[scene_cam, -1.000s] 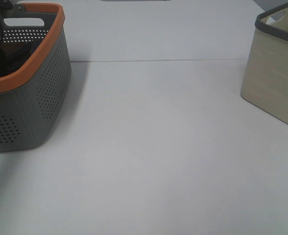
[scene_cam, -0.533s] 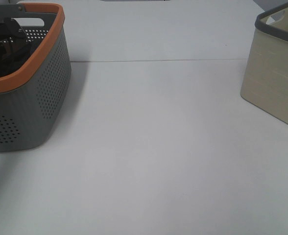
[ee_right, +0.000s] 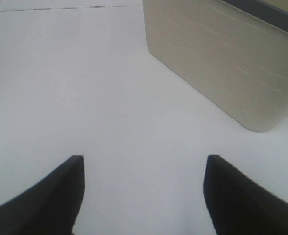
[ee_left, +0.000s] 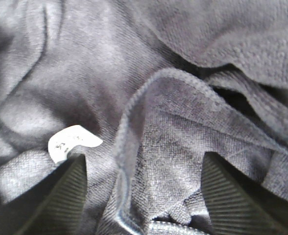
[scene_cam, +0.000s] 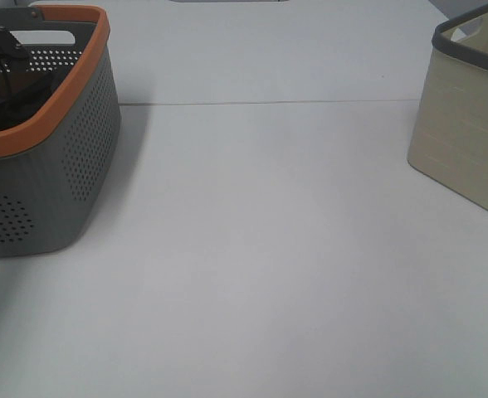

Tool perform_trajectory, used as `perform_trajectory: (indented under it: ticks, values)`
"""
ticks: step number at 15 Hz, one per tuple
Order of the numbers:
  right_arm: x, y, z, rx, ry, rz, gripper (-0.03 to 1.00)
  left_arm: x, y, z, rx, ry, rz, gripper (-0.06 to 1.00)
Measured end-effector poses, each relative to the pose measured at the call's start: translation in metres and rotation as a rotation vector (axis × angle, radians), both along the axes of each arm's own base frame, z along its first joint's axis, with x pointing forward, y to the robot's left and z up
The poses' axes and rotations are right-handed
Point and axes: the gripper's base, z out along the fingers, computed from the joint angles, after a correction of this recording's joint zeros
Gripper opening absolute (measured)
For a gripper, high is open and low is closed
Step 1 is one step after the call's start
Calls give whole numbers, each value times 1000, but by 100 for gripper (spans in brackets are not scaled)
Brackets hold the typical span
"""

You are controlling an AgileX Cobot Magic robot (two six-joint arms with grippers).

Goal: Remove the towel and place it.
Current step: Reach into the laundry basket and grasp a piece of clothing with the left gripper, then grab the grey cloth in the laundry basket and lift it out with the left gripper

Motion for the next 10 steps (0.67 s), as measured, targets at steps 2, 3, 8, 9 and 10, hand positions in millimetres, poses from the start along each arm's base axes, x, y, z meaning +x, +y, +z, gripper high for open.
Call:
perform_trajectory:
  ticks: [2,3,8,9,10]
  values:
    - [0,0,0,0,0,0,61,5,-2,1,-24,-58,8,63]
    - [0,0,0,0,0,0,61,6,-3,2,-36,-71,13,63]
    - [0,0,0,0,0,0,61,5,-3,0,-41,-55,18,58]
    - [0,0,0,0,0,0,61,5,-3,0,-41,-55,18,54]
    - [0,0,0,0,0,0,61,5,-3,0,-41,-55,18,50]
